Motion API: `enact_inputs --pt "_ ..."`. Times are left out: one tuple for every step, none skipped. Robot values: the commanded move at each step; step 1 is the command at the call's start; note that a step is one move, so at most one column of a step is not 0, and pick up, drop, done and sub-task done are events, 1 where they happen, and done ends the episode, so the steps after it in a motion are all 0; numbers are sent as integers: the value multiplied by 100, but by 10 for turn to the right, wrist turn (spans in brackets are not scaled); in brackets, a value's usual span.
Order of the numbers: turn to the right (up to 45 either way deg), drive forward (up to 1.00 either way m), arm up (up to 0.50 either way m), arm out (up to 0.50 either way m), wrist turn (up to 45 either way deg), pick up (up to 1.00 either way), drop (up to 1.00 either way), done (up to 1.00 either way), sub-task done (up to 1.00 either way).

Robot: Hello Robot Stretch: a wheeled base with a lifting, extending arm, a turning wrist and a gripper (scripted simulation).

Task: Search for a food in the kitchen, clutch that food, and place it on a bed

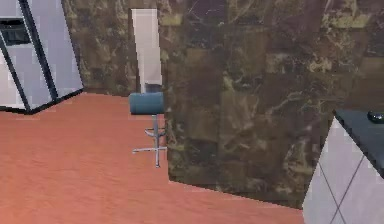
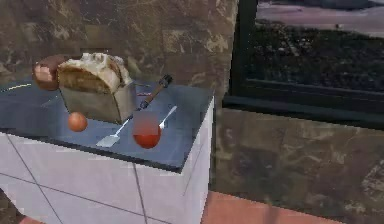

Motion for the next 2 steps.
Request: enact_inputs --pt "-240 0 0 0 0 0 0 0 0" --pt "0 0 50 0 0 0 0 0 0"
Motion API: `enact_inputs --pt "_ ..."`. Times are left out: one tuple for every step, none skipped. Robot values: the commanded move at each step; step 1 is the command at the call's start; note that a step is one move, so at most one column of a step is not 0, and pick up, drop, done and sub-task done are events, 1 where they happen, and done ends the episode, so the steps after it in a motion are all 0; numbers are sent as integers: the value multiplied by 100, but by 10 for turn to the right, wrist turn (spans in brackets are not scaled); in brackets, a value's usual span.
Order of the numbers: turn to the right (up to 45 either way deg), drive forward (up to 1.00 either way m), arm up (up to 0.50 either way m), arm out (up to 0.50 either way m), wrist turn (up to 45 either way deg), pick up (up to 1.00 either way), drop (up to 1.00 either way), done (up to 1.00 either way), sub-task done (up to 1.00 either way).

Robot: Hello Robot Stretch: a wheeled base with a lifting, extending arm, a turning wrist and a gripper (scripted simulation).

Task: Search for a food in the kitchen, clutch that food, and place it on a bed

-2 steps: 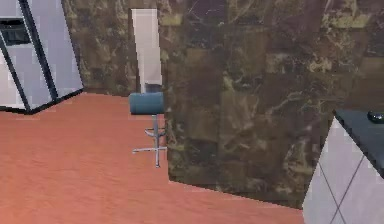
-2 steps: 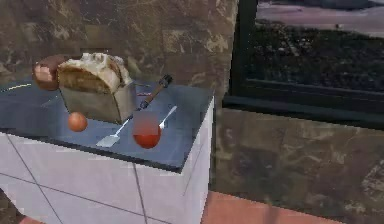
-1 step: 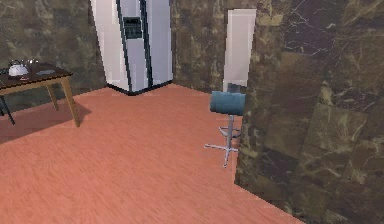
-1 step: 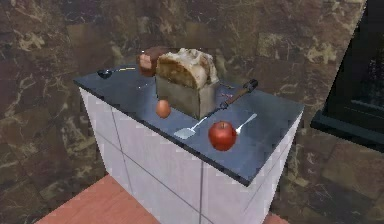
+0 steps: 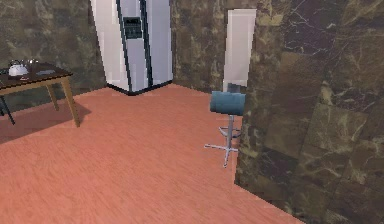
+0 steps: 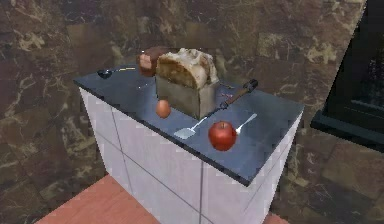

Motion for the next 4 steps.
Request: enact_inputs --pt "0 0 38 0 0 0 0 0 0" --pt "0 0 0 48 0 0 0 0 0" --pt "0 0 0 0 450 0 0 0 0" --pt "0 0 0 0 450 0 0 0 0"
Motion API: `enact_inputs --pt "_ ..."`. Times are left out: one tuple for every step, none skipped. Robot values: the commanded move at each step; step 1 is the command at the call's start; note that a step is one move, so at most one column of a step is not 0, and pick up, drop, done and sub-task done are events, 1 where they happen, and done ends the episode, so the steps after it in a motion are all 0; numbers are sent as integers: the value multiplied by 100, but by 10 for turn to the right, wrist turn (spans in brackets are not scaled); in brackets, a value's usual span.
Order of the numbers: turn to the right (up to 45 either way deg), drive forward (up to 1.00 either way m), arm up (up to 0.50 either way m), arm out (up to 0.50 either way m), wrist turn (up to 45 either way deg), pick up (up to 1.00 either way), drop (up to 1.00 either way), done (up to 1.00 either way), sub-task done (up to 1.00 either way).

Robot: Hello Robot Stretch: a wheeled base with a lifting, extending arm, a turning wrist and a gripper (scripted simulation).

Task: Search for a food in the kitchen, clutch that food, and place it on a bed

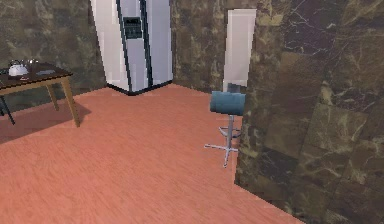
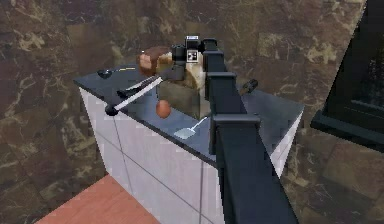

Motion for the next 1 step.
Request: enact_inputs --pt "0 0 0 0 450 0 0 0 0"
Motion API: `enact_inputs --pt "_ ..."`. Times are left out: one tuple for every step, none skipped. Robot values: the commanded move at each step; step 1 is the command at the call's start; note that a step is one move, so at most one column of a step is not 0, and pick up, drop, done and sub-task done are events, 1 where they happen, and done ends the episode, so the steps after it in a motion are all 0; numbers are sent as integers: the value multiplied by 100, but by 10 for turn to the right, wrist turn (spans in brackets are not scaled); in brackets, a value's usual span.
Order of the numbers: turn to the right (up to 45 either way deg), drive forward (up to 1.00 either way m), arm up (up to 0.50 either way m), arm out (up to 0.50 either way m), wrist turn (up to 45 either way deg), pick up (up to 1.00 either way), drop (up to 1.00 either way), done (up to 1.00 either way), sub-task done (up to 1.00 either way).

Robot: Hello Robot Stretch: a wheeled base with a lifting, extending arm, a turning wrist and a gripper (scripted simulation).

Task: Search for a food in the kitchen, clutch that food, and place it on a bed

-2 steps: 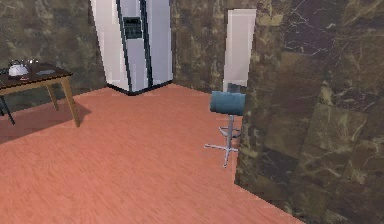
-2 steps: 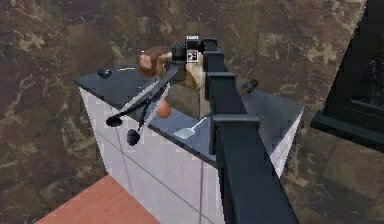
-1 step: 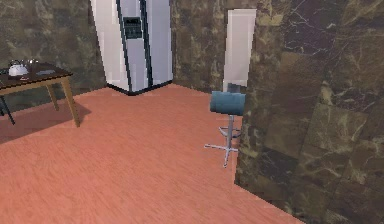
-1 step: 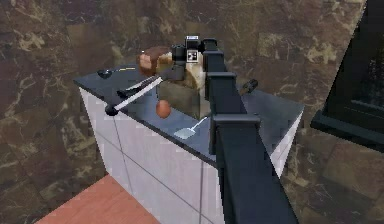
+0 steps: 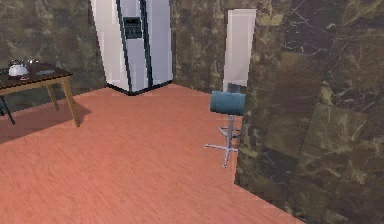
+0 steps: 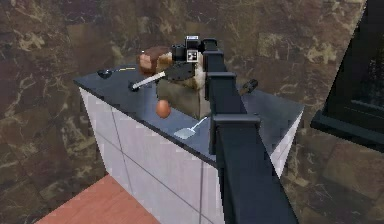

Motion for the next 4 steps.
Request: enact_inputs --pt "0 0 0 0 180 0 0 0 0" --pt "0 0 -12 0 0 0 0 0 0" --pt "0 0 0 0 0 100 0 0 0" --pt "0 0 10 0 0 0 0 0 0"
